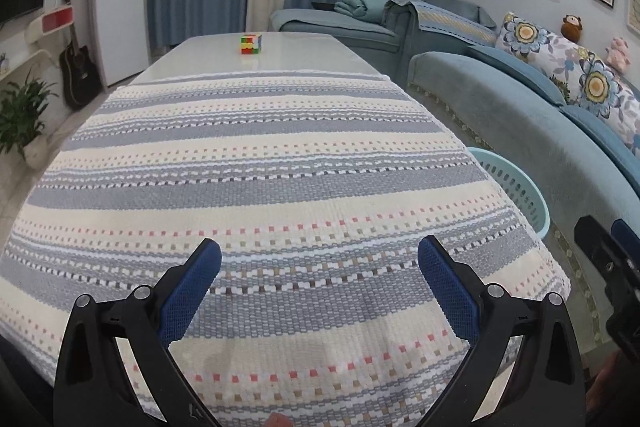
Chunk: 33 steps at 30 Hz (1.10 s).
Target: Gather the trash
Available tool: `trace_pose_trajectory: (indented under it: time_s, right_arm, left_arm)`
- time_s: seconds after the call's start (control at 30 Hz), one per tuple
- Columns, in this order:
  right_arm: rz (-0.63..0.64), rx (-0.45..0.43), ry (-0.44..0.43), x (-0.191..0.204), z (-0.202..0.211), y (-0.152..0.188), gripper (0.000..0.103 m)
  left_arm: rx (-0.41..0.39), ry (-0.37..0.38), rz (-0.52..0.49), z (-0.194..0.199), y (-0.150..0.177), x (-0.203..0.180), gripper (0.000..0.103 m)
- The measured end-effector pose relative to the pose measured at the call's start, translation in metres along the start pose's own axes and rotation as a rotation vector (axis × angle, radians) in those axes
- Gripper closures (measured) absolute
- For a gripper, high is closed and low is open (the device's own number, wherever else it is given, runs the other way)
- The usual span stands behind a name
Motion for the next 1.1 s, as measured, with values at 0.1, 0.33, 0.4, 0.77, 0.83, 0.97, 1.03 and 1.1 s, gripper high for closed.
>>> trace_pose_trajectory:
  time_s: [0.1, 0.33, 0.4, 0.77, 0.83, 0.97, 1.03, 1.1]
  right_arm:
    - [0.006, 0.009, -0.005, 0.002, -0.003, 0.0, 0.008]
    - [0.027, 0.019, -0.015, 0.008, -0.007, 0.004, 0.008]
    - [0.038, 0.02, -0.012, 0.009, -0.008, 0.004, 0.008]
    - [0.063, 0.034, -0.024, 0.014, -0.011, 0.007, 0.008]
    - [0.071, 0.038, -0.025, 0.016, -0.011, 0.008, 0.008]
    - [0.089, 0.041, -0.031, 0.019, -0.012, 0.009, 0.008]
    - [0.104, 0.047, -0.035, 0.022, -0.013, 0.011, 0.008]
    - [0.119, 0.054, -0.04, 0.027, -0.015, 0.012, 0.008]
  left_arm:
    - [-0.024, -0.037, -0.026, 0.003, -0.005, -0.001, 0.007]
    - [-0.012, -0.089, -0.051, 0.003, -0.006, -0.004, 0.007]
    - [0.0, -0.057, -0.023, 0.003, -0.005, -0.003, 0.007]
    - [-0.023, -0.05, 0.033, 0.006, -0.011, 0.007, 0.007]
    - [-0.036, -0.076, 0.015, 0.006, -0.011, 0.007, 0.007]
    - [-0.008, -0.041, 0.002, 0.003, -0.01, 0.004, 0.007]
    - [-0.001, -0.049, 0.003, 0.001, -0.01, 0.005, 0.007]
    - [-0.008, -0.068, -0.001, 0.001, -0.009, 0.007, 0.007]
Point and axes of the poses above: each gripper's, at about its wrist camera, not at the fingertips, and z roughly against the way its jaws point, x to its left, y to its underside, the point moved 4 cm from there along -z, roughly the way its jaws point, and after that the axes turned 4 degrees about z, right-handed, at the moved point
